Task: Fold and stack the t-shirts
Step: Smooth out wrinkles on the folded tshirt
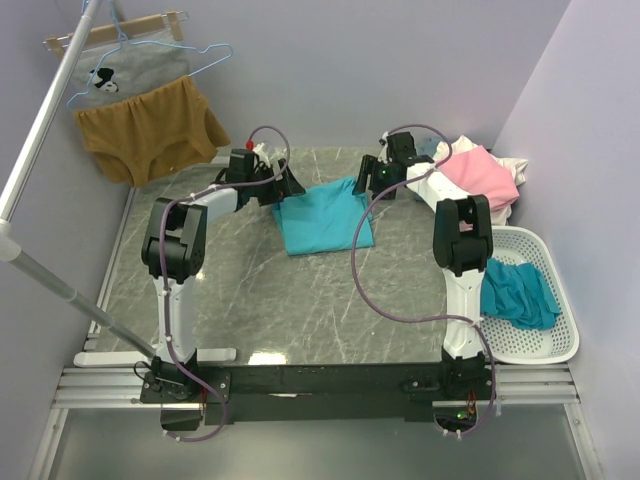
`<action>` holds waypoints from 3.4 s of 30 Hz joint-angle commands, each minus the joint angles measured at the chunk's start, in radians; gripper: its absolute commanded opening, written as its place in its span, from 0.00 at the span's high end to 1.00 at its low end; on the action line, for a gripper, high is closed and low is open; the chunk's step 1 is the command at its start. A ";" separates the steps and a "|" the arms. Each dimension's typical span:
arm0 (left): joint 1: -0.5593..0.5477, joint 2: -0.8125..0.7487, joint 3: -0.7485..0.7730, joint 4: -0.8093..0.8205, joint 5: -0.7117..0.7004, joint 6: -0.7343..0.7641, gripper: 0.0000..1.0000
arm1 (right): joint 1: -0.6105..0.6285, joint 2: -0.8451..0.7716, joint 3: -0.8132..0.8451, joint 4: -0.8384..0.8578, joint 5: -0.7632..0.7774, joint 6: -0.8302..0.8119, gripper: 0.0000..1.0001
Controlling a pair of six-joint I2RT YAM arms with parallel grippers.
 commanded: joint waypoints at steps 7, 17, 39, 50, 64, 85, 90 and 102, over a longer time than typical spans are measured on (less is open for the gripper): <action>-0.005 0.022 -0.015 0.007 -0.025 0.039 0.01 | 0.018 0.102 0.112 -0.026 -0.003 -0.011 0.29; -0.005 0.056 -0.098 0.085 0.017 0.008 0.02 | -0.014 0.035 -0.054 0.091 -0.066 0.062 0.85; -0.003 -0.172 -0.170 0.084 -0.025 0.044 0.01 | -0.075 -0.160 -0.292 0.213 -0.146 0.079 0.35; -0.032 -0.231 -0.402 0.137 -0.060 -0.002 0.01 | -0.060 -0.149 -0.292 0.181 -0.177 0.056 0.34; -0.089 -0.038 -0.228 0.212 0.107 -0.039 0.14 | 0.029 -0.085 -0.284 0.182 -0.227 0.082 0.34; 0.055 -0.117 -0.417 0.394 0.228 -0.094 0.42 | -0.075 -0.215 -0.468 0.276 -0.220 0.090 0.54; 0.052 -0.134 -0.414 0.357 0.218 -0.085 0.19 | -0.074 -0.290 -0.488 0.257 -0.129 0.073 0.37; -0.011 -0.037 -0.345 0.364 0.239 -0.082 0.11 | -0.086 -0.209 -0.462 0.207 -0.163 0.064 0.30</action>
